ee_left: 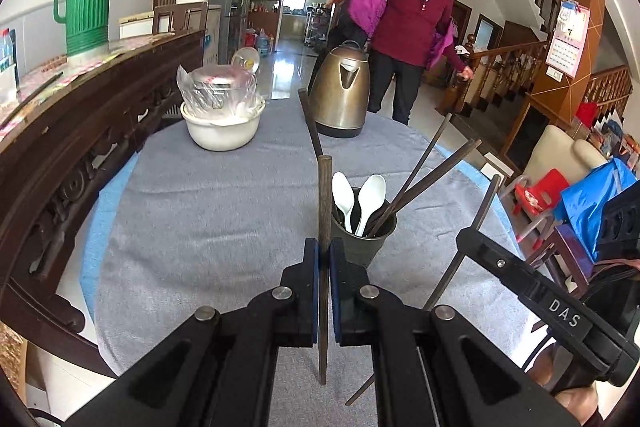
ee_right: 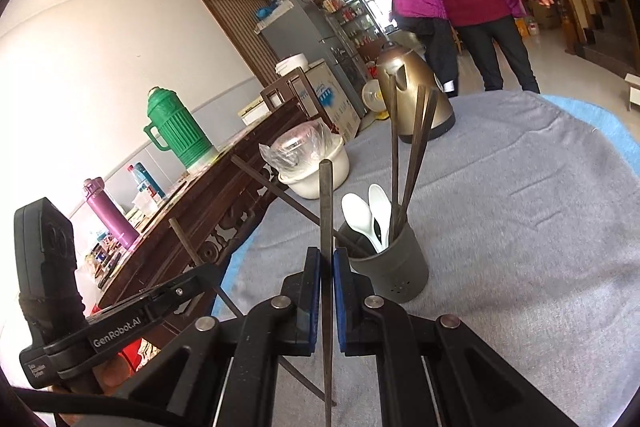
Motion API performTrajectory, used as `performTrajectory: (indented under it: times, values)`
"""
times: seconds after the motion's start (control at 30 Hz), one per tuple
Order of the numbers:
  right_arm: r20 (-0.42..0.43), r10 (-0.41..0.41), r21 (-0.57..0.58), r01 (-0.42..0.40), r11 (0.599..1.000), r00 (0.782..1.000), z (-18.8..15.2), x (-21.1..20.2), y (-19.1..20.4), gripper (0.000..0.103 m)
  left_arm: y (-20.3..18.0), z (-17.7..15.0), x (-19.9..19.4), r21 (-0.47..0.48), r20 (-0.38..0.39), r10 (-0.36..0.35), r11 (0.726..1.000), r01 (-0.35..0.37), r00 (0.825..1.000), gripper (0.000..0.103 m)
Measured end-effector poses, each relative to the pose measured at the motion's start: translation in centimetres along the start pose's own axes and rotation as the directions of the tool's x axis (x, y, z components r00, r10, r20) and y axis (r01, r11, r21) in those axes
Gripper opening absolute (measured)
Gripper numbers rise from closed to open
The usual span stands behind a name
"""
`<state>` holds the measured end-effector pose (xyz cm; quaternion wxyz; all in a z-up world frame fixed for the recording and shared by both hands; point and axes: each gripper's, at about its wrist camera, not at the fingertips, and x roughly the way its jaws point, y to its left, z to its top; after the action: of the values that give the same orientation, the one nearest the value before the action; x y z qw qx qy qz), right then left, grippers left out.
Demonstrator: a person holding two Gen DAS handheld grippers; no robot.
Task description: Organize utensils
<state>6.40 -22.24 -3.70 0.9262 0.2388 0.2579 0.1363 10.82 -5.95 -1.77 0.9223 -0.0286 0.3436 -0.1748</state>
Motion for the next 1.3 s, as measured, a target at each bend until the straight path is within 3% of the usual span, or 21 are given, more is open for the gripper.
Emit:
performTrajectory:
  times: [0.93,1.3]
  values:
    - [0.126,0.025,-0.018,-0.023,1.0,0.992,2.5,-4.2,1.9,0.007,-2.5,2.0,-3.0,0.078,0.079,0.057,0.995,-0.063,0.995,0.005]
    - [0.119,-0.01,-0.028,0.013,1.0,0.993,3.5,-4.5,2.2,0.007,-1.5,2.1,-3.3,0.059,0.077,0.059,0.996,-0.064,0.995,0.005]
